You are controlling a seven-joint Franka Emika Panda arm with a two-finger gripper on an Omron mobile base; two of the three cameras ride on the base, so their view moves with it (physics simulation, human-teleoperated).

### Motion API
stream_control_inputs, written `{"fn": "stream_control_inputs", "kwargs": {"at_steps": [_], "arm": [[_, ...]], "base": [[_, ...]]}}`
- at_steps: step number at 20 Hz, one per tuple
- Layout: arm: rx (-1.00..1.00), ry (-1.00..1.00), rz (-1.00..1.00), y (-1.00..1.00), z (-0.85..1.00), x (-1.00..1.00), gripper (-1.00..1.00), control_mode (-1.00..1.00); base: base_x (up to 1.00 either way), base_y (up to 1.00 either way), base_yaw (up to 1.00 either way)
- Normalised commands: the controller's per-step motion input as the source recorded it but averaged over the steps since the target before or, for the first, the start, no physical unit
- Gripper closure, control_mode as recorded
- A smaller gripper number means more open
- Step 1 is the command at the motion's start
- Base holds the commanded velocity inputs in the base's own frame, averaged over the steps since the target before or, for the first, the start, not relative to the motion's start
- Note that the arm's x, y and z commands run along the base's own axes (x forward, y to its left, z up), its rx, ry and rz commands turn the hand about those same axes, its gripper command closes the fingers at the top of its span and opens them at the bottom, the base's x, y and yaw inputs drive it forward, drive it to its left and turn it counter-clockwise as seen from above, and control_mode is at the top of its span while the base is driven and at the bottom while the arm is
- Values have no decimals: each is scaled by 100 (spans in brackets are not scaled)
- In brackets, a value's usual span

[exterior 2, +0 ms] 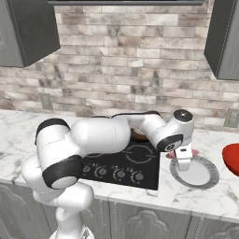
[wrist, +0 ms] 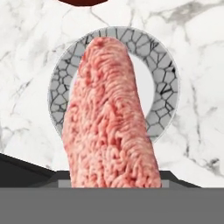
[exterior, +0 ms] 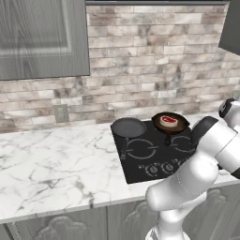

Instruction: Place one of the steaks on the plate and the other in the bowl. Then place the bowl in the fridge.

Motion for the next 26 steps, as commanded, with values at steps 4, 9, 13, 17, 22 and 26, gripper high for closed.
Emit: {"fn": "stream_control_inputs", "kwargs": {"at_steps": [4, 9, 13, 17, 22, 26], "arm": [[0, 2, 0, -14, -32, 6, 100, -100], [0, 5, 0, -12, -33, 21, 100, -100], [0, 7, 0, -30, -33, 21, 100, -100], [0, 6, 0, -37, -31, 14, 100, -100], [1, 8, 0, -23, -19, 12, 100, -100], [2, 3, 0, -11, -12, 9, 100, -100]], "base": [[0, 0, 0], [0, 0, 0], [0, 0, 0], [0, 0, 0], [0, 0, 0], [0, 0, 0]]}}
